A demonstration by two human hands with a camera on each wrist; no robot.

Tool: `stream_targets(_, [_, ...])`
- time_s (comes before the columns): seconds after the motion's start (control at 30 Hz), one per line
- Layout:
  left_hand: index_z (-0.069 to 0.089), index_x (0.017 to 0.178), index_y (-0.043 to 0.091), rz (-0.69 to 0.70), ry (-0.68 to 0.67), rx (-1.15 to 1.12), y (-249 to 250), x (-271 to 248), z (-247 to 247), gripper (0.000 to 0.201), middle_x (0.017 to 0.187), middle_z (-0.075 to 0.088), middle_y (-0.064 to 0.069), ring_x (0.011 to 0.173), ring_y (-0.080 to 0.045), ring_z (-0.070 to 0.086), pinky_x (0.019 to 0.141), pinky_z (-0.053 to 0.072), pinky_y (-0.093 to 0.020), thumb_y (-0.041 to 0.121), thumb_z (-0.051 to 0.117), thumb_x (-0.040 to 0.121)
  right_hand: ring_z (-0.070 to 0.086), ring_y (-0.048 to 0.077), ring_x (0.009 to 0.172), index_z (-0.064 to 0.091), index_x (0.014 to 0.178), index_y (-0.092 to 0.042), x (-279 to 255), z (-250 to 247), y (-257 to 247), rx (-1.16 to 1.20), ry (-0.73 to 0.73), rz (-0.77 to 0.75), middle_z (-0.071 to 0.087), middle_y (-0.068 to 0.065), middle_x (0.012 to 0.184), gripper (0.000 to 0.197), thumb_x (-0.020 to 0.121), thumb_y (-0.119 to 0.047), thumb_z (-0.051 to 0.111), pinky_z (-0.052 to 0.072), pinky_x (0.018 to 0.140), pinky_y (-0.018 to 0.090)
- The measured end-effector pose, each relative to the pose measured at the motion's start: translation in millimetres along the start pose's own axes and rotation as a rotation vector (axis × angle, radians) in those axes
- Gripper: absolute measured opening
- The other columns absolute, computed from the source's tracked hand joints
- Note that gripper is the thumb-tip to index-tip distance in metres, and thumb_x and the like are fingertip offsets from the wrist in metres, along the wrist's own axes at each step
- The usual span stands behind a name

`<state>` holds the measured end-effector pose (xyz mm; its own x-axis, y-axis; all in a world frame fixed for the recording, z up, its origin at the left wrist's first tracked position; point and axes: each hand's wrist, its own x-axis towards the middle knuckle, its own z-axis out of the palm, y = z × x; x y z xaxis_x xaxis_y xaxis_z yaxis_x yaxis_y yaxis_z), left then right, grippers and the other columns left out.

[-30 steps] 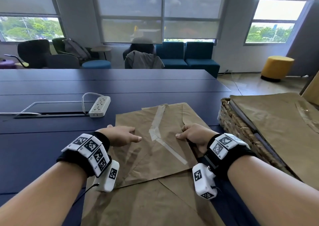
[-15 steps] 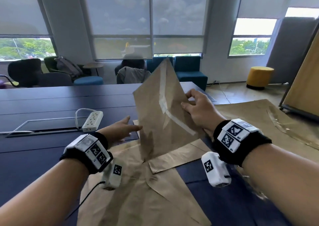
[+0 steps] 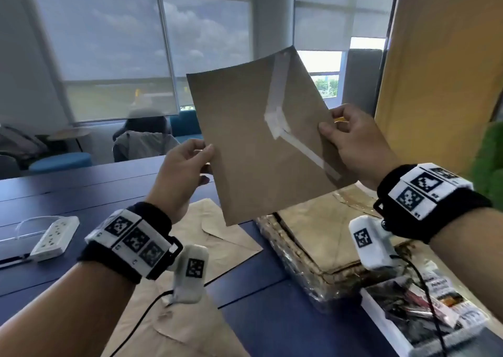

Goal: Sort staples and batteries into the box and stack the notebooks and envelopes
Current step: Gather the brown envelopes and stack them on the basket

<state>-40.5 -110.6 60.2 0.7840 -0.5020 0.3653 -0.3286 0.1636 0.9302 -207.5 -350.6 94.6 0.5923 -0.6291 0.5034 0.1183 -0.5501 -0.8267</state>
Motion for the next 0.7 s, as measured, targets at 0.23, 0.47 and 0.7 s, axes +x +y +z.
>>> stream_targets(0.23, [0.062, 0.082, 0.003, 0.026, -0.125, 0.169, -6, -6, 64, 0.029, 0.067, 0.059, 0.000, 0.055, -0.014, 0.050, 0.052, 0.037, -0.024, 0.021, 0.055, 0.104, 0.064, 0.013, 0.074, 0.069, 0.113, -0.015, -5, -64, 41, -0.198, 0.028, 0.106, 0.074, 0.006, 0.097, 0.015, 0.100, -0.021, 0.065, 0.046, 0.065, 0.027])
stream_targets(0.47, [0.059, 0.075, 0.007, -0.205, -0.289, 0.352, -55, -18, 99, 0.032, 0.065, 0.056, -0.006, 0.043, -0.006, 0.048, 0.041, 0.032, -0.014, 0.018, 0.055, 0.105, 0.061, 0.026, 0.112, 0.051, 0.144, -0.018, -13, -79, 103, -0.700, -0.263, 0.346, 0.064, 0.007, 0.125, 0.058, 0.094, -0.041, 0.068, 0.047, 0.092, 0.033])
stream_targets(0.7, [0.056, 0.078, 0.006, -0.222, -0.343, 0.471, -78, -18, 106, 0.032, 0.070, 0.057, -0.013, 0.046, -0.009, 0.053, 0.041, 0.036, -0.014, 0.021, 0.054, 0.106, 0.045, 0.031, 0.127, 0.048, 0.145, -0.024, -23, -64, 130, -0.905, -0.495, 0.397, 0.051, 0.007, 0.132, 0.051, 0.101, -0.049, 0.054, 0.040, 0.106, 0.042])
